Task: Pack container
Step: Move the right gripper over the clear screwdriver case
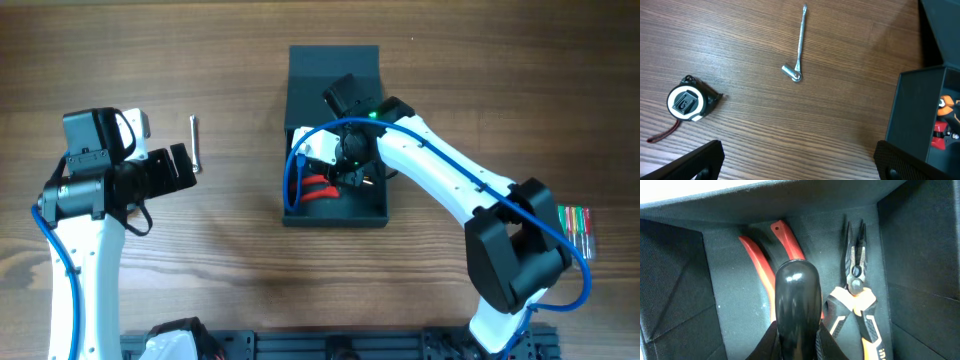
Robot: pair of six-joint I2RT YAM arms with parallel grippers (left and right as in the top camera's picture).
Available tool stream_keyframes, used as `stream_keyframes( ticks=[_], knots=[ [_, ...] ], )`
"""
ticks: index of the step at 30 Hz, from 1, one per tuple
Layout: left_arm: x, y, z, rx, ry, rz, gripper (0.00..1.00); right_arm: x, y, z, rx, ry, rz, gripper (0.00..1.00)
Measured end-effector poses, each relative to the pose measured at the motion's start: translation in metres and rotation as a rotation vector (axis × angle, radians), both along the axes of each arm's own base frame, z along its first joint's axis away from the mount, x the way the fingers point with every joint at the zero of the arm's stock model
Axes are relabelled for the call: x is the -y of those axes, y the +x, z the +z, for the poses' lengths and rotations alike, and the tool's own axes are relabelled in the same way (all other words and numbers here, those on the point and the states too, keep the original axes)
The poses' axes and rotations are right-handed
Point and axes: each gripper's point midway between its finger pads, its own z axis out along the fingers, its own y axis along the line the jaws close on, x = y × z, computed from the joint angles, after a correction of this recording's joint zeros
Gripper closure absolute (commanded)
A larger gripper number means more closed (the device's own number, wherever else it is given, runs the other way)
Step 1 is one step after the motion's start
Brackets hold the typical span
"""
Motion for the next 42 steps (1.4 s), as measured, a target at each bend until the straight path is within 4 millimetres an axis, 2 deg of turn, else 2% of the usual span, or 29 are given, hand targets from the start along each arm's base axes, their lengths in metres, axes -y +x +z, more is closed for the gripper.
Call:
stream_keyframes(
  ticks=[10,12,14,17,19,20,21,23,25,26,28,30,33,36,39,42],
  knots=[
    [0.000,0.000,0.000,0.000,0.000,0.000,0.00,0.000,-0.004,-0.003,-0.058,0.004,-0.090,0.00],
    [0.000,0.000,0.000,-0.001,-0.001,0.000,0.00,0.003,-0.008,0.004,-0.099,-0.021,-0.134,0.00],
    [0.000,0.000,0.000,0.000,0.000,0.000,0.00,0.006,-0.003,0.022,-0.102,-0.045,-0.191,0.00],
    [0.000,0.000,0.000,0.000,0.000,0.000,0.00,0.009,0.033,0.080,0.022,-0.053,-0.351,0.00],
    [0.000,0.000,0.000,0.000,0.000,0.000,0.00,0.021,0.050,0.117,0.091,-0.043,-0.489,0.00],
    [0.000,0.000,0.000,0.000,0.000,0.000,0.00,0.039,0.058,0.146,0.130,-0.036,-0.612,0.00],
    [0.000,0.000,0.000,0.000,0.000,0.000,0.00,0.055,0.062,0.165,0.148,-0.022,-0.710,0.00],
    [0.000,0.000,0.000,0.000,0.000,0.000,0.00,0.104,0.061,0.201,0.154,-0.003,-0.939,0.00],
    [0.000,0.000,0.000,0.000,0.000,0.000,0.00,0.170,0.054,0.231,0.156,0.021,-1.204,0.00],
    [0.000,0.000,0.000,0.000,0.000,0.000,0.00,0.202,0.049,0.241,0.163,0.031,-1.327,0.00],
    [0.000,0.000,0.000,0.000,0.000,0.000,0.00,0.252,0.031,0.253,0.161,0.031,-1.520,0.00],
    [0.000,0.000,0.000,0.001,0.000,0.000,0.00,0.288,0.011,0.262,0.157,0.031,-1.667,0.00],
    [0.000,0.000,0.000,0.001,-0.001,0.000,0.00,0.321,-0.013,0.275,0.176,0.074,-1.805,0.00],
    [0.000,0.000,0.000,0.001,-0.001,-0.001,0.00,0.334,-0.039,0.275,0.164,0.105,-1.878,0.00],
    [0.002,0.000,0.000,0.003,-0.012,-0.006,0.00,0.345,-0.087,0.256,0.108,0.106,-1.980,0.00],
    [0.005,0.001,0.001,0.009,-0.026,-0.014,0.00,0.350,-0.115,0.234,0.086,0.121,-2.045,0.00]
  ],
)
